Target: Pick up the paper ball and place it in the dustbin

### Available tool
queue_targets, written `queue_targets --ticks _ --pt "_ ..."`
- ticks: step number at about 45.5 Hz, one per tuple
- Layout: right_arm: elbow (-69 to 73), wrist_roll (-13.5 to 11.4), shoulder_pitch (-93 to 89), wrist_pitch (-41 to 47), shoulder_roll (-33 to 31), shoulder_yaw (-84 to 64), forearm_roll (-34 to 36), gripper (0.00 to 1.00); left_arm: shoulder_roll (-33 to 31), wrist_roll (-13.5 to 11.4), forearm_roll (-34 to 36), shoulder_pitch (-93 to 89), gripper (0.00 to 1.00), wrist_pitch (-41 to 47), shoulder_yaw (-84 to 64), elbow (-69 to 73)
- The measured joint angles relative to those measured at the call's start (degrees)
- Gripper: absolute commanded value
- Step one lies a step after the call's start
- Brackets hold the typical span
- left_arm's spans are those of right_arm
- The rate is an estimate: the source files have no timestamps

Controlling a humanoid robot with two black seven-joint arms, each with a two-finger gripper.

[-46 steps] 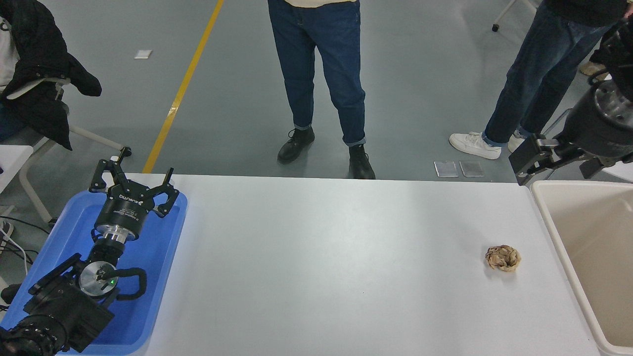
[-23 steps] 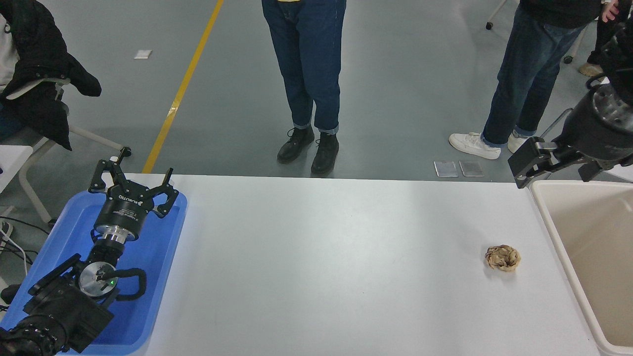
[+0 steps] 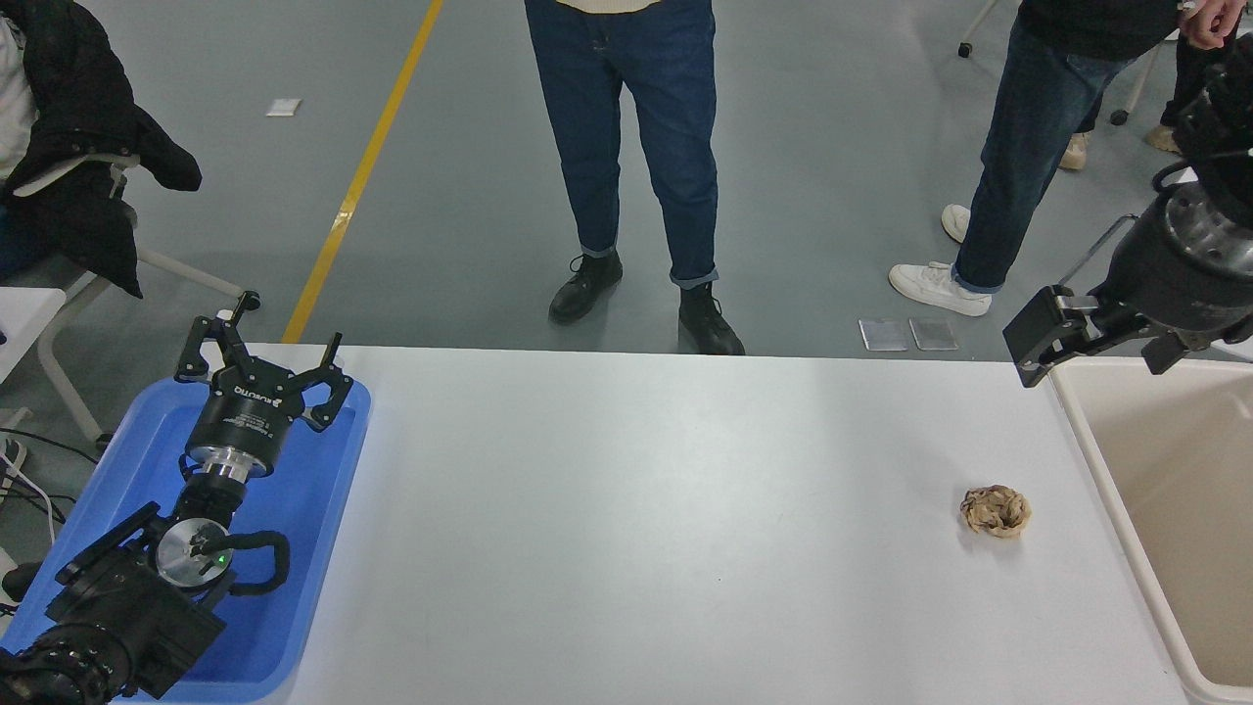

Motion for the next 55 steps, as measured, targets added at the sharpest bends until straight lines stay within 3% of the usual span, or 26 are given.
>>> queue_targets --ticks 39,55 --pt "-1.1 0.2 -4.4 0.0 -6.7 -2.1 1.8 1.0 0.0 0.0 -0.1 0.0 1.0 0.0 0.0 0.0" --pt "-5.9 0.2 -18.2 -2.8 -9.5 3.1 2.2 0.98 0.0 0.0 -0.1 0.0 1.0 0.0 0.0 0.0"
